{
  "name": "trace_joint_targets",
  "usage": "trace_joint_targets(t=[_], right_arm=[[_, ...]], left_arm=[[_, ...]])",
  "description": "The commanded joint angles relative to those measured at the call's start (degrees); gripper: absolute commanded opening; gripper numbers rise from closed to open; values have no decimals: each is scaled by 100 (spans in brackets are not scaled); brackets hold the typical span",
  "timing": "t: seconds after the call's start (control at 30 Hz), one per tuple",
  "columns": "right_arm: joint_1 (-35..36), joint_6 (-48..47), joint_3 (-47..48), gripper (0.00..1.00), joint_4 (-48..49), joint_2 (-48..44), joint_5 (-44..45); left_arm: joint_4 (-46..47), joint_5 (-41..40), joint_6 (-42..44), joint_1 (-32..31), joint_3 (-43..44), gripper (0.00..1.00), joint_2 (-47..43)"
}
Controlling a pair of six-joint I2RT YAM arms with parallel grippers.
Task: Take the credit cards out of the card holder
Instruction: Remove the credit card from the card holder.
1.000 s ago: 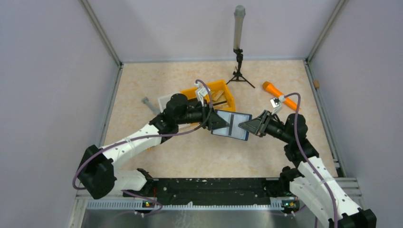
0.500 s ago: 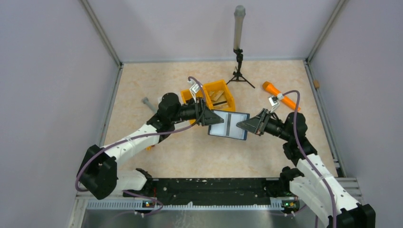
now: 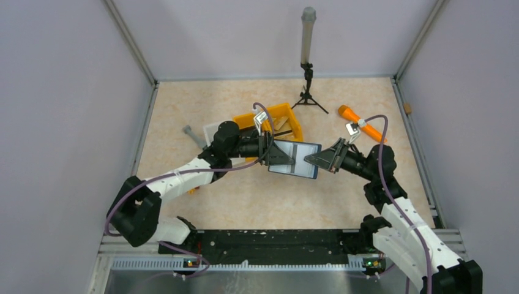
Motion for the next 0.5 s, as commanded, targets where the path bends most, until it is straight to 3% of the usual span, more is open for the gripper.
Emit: trace_joint_targets(t=[0.0,0.17,0.37,0.47], right_arm=[[-28,347,20,0,811,-28,-268],[-23,339,-21,0,833,-28,-266],[-23,189,-91,0,740,-20,-243],[-24,242,-107,0,793,-25,-286]], left_arm=[[1149,264,-574,-18,6,35,217],[2177,458,-1212,-17,-106,24,409],[2507,519,-1377,-18,-149,17,421],[3008,629,-1678,-6,-197,4,482]])
